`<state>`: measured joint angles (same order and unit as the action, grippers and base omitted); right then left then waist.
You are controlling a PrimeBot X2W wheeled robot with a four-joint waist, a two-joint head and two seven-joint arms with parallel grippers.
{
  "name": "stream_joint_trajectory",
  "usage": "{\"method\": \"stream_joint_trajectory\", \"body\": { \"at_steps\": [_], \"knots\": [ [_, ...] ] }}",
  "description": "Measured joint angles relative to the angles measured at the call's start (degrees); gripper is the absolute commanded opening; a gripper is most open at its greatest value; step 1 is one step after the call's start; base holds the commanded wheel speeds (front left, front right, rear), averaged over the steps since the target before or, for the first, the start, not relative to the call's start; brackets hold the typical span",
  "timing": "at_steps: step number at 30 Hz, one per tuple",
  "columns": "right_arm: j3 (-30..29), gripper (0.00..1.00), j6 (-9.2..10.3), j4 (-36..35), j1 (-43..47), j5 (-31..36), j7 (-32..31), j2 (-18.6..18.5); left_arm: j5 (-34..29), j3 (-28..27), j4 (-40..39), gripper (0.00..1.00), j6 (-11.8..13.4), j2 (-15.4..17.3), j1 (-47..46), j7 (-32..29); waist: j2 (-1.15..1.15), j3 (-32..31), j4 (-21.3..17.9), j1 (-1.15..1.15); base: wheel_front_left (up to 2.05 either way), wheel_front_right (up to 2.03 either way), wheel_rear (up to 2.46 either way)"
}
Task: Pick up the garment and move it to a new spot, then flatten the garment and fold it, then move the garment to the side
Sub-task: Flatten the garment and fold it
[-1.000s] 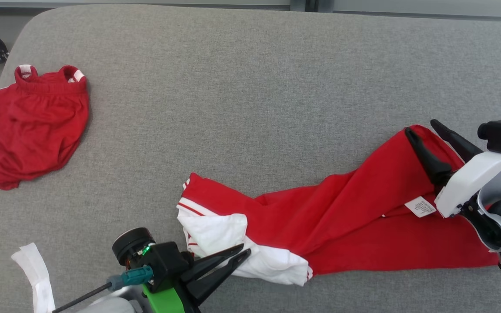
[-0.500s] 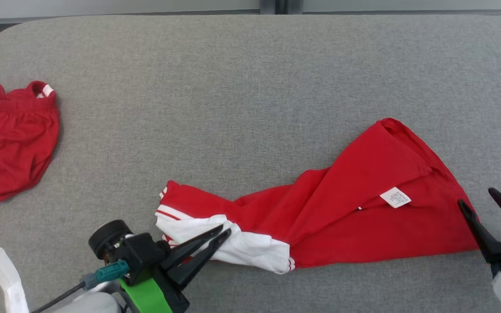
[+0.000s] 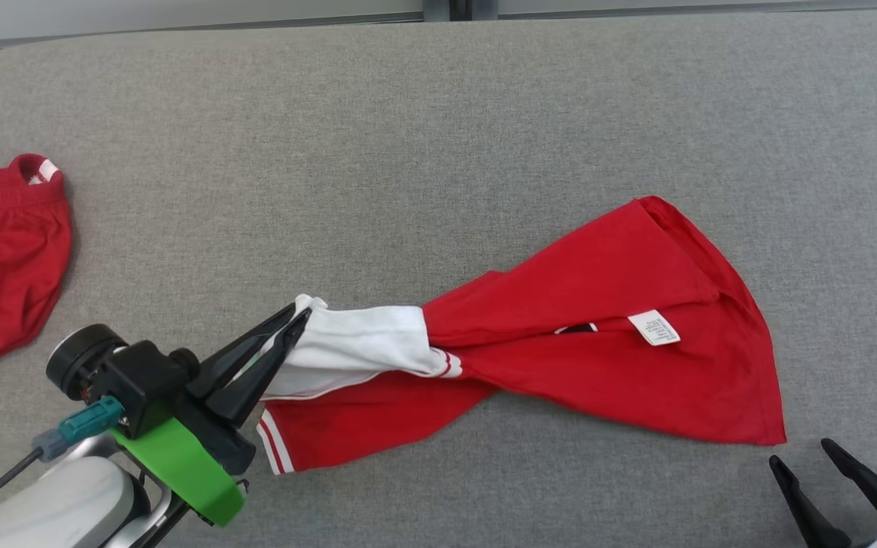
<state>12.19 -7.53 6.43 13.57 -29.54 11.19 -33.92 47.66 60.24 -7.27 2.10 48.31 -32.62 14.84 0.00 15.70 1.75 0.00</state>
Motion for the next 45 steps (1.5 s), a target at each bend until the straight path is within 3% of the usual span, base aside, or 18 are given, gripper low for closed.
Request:
{"method": "stream_joint_trajectory", "body": {
  "at_steps": [6, 9, 12, 13, 18, 22, 28, 36, 41, 44, 45],
  "knots": [
    [2.9, 0.94, -0.01, 3.7, -5.82, -1.7, 1.15, 3.19, -0.59, -1.16, 1.0, 0.0, -0.63, 0.52, 0.5, 0.13, 0.0, 0.87, -0.03, 0.0, 0.0, 0.0, 0.0],
    [4.36, 0.76, 0.0, 5.59, -7.62, -2.14, 1.9, 3.93, -1.0, -1.43, 1.36, 0.0, -1.1, 0.43, 0.58, 0.13, 0.0, 1.28, 0.26, 0.0, 0.0, 0.0, 0.0],
    [5.93, 0.27, 0.0, 7.91, -9.29, -2.98, 2.55, 4.17, -1.34, -1.53, 1.76, 0.0, -1.33, 0.19, 0.59, 0.19, 0.0, 1.53, 0.64, 0.0, 0.0, 0.0, 0.0],
    [6.54, 0.0, 0.0, 8.5, -9.62, -3.13, 2.63, 4.16, -1.36, -1.55, 1.92, 0.0, -1.56, 0.01, 0.59, 0.19, 0.0, 1.54, 0.79, 0.0, 0.0, 0.0, 0.0],
    [7.94, 0.0, -0.01, 8.98, -10.14, -5.44, 3.13, 3.91, -2.43, -2.71, 2.02, 0.0, -1.63, -0.75, 0.6, 0.19, 0.0, 0.86, 1.15, 0.0, 0.0, 0.0, 0.0],
    [5.79, 0.0, -0.01, 3.23, -9.62, -8.01, 3.55, 2.78, -3.07, -5.76, -0.35, 0.0, -1.88, -1.26, 1.85, 0.19, 0.0, -0.47, 0.73, 0.0, 0.0, 0.0, 0.0],
    [-0.69, 0.0, 0.0, -9.85, -11.42, -12.6, 3.52, -4.2, -5.16, -11.29, -8.21, 0.0, -3.39, -0.07, 0.7, 0.19, 0.0, -3.32, -0.56, 0.0, 0.0, 0.0, 0.0],
    [-13.16, 0.0, 0.0, -22.47, -19.68, -16.94, -4.91, -11.48, -4.83, -17.96, -15.02, 0.0, -6.71, 4.55, -13.71, -5.24, 0.0, -6.18, -2.06, 0.0, 0.0, 0.0, 0.0],
    [-15.69, 0.0, -0.01, -22.35, -31.69, -18.58, -11.0, -12.23, 2.69, -19.61, -11.04, 0.0, -8.75, 2.7, -24.41, -11.85, 0.0, -4.39, -2.57, 0.0, 0.0, 0.0, 0.0],
    [-12.81, 0.0, 0.01, -17.55, -42.02, -20.86, -15.8, -11.24, 12.22, -18.23, -6.3, 0.0, -9.24, -1.09, -30.48, -18.13, 0.0, -2.02, -2.87, 0.0, 0.0, 0.0, 0.0],
    [-11.55, 0.0, 0.0, -16.18, -44.33, -20.56, -17.02, -11.34, 12.11, -17.67, -5.3, 0.0, -9.29, -1.82, -32.5, -18.61, 0.0, -1.3, -2.93, 0.0, 0.0, 0.0, 0.0]
  ]
}}
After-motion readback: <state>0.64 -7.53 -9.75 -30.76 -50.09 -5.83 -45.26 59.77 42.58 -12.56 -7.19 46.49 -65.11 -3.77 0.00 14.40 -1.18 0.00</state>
